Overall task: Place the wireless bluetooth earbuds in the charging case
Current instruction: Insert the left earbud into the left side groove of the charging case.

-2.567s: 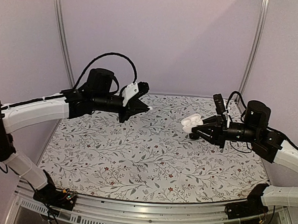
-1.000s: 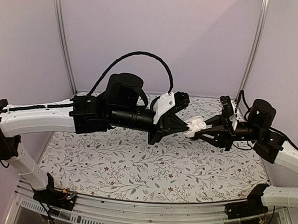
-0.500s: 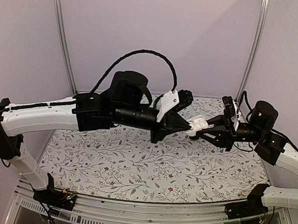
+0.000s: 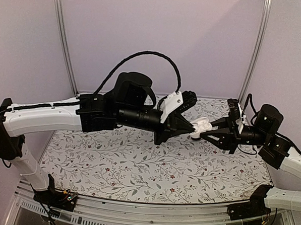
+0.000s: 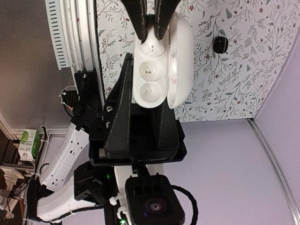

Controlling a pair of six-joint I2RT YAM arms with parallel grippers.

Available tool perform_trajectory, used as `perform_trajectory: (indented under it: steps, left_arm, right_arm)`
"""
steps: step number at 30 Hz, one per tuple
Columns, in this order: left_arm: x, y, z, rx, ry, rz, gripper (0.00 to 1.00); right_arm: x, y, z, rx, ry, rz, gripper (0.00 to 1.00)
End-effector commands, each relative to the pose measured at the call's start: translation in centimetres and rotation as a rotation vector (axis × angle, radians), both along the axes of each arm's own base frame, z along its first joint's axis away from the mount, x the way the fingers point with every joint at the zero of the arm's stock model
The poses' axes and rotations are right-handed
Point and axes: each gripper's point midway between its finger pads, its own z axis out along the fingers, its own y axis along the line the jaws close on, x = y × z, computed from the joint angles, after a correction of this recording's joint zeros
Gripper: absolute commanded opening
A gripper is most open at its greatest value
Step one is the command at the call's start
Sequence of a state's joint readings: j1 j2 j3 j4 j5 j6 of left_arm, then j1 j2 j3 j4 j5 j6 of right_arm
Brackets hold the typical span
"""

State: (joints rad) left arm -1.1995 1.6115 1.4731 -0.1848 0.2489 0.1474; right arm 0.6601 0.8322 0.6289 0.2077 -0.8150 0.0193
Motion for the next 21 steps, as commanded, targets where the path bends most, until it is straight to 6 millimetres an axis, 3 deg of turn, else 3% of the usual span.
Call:
perform_trajectory:
  steps: [1,15,21]
  left_arm:
    - [-2.0,-1.0,-2.9,0.055,0.043,-0.070,0.06]
    - [-1.6,0.8,1.5,-0.023,-0.039,-0.018,0.26]
    - [-1.9,2.7,3.7,-0.091,-0.106,0.002,0.26]
  right_arm:
    - [-0.5,-0.2,2.4,0.075,-0.082,0.002,0.00]
    - [-0.4,0.1,1.8,0.063,-0.047,0.016,0.00]
    - [-0.2,0.1,1.7,0.063,-0.039,0.008,0.00]
